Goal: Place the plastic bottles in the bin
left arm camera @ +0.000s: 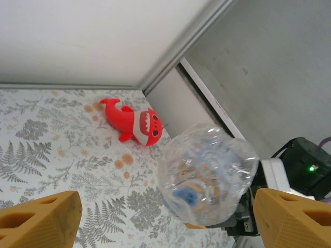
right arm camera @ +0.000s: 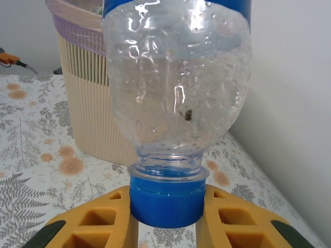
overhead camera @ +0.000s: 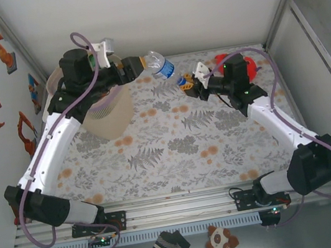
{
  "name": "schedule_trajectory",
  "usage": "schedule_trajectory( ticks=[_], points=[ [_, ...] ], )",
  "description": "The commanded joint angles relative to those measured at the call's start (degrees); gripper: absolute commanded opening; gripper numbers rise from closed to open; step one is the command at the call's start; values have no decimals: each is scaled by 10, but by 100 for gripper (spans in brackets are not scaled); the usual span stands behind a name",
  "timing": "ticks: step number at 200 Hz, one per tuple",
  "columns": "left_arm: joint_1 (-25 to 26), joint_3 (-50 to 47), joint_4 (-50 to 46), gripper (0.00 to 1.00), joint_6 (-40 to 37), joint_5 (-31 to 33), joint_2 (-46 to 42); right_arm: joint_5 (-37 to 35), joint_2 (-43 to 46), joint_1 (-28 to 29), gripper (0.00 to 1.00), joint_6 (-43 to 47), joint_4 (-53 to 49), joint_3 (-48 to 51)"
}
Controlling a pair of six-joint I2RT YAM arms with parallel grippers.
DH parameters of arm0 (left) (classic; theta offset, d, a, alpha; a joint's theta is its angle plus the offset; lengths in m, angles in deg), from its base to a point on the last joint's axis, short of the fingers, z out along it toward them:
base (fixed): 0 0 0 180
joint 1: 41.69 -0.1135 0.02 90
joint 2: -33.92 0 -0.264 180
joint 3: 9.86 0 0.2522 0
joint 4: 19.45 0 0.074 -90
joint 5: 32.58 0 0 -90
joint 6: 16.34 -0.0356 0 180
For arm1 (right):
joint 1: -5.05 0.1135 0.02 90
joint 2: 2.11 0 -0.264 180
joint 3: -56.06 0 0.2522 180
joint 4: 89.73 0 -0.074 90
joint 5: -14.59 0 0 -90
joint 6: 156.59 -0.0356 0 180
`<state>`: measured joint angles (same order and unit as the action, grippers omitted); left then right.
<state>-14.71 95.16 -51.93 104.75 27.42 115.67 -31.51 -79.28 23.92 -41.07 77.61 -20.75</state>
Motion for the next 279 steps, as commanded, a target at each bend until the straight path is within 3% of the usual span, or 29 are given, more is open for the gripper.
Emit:
schedule_trajectory(
  ticks=[1, 99, 190, 206, 223, 233, 279],
  points=[
    [6, 10, 8, 87, -8, 2, -13, -1, 13, 5, 21, 10, -10, -13],
    [55, 65, -54, 84, -32, 27, 52, -4, 11, 14, 21, 17, -23, -19],
    [62, 71, -68, 60, -59, 44, 53, -9, 16, 20, 22, 16, -35, -27],
    [62, 76, -79, 58, -73, 56, 49, -10, 17, 20, 28, 16, -42, -29],
    [60, 86, -98, 57, -91, 75, 43, -14, 18, 20, 52, 14, -57, -36],
    [56, 92, -109, 57, -101, 83, 40, -19, 21, 21, 60, 12, -60, -36],
    [12, 108, -150, 56, -128, 105, 17, -31, 44, 22, 69, -2, -70, -31]
  ],
)
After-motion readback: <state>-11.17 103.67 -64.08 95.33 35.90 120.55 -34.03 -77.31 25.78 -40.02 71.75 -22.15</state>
